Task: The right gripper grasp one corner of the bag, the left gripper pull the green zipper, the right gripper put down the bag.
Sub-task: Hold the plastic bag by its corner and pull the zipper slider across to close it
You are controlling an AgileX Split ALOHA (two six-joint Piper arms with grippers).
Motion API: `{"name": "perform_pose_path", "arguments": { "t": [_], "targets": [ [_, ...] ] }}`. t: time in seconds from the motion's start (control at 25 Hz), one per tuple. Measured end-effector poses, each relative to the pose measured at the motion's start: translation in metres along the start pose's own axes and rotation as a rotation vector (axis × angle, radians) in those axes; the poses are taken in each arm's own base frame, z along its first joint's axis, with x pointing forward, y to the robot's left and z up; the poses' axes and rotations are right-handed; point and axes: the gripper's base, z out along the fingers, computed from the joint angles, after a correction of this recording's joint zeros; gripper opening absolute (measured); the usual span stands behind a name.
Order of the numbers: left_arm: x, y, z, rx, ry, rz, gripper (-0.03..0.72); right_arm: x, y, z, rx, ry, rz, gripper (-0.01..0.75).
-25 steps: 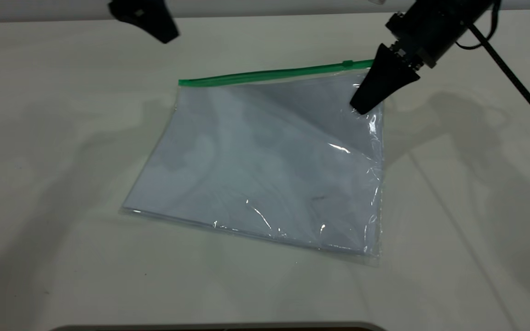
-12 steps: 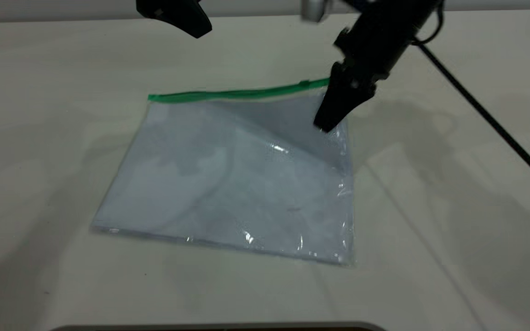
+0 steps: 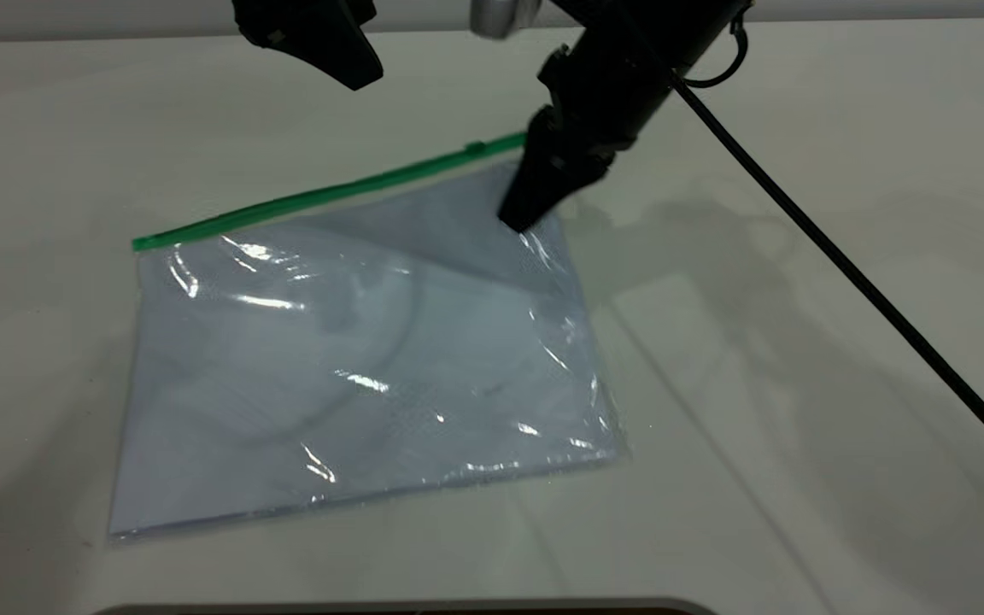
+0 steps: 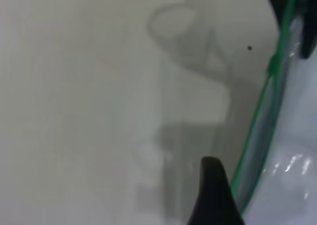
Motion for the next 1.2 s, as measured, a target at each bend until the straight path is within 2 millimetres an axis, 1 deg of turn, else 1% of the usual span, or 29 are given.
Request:
{"name": "perform_pose_path", "arguments": {
  "t": [0.16, 0.32, 0.64, 1.0, 1.2],
  "targets": [
    [0.001, -0.005, 0.000, 0.056, 0.005, -0.002, 0.590, -0.008, -0.001, 0.000, 0.007, -0.084, 0.064, 0.033],
    [0.002, -0.008, -0.001, 0.099, 0.009, -0.004, 0.590, -0.013, 0.001, -0.001, -0.017, -0.142, 0.071, 0.033],
    [0.003, -0.012, -0.002, 0.146, 0.011, 0.020, 0.590, -0.017, 0.015, -0.003, -0.159, -0.197, -0.054, 0.033],
    [0.003, -0.013, -0.002, 0.149, 0.011, 0.031, 0.589, -0.017, 0.021, -0.004, -0.226, -0.200, -0.114, 0.033],
    [-0.002, -0.013, -0.002, 0.154, -0.047, 0.029, 0.556, -0.017, 0.022, -0.004, -0.238, -0.204, -0.123, 0.033]
  ]
}}
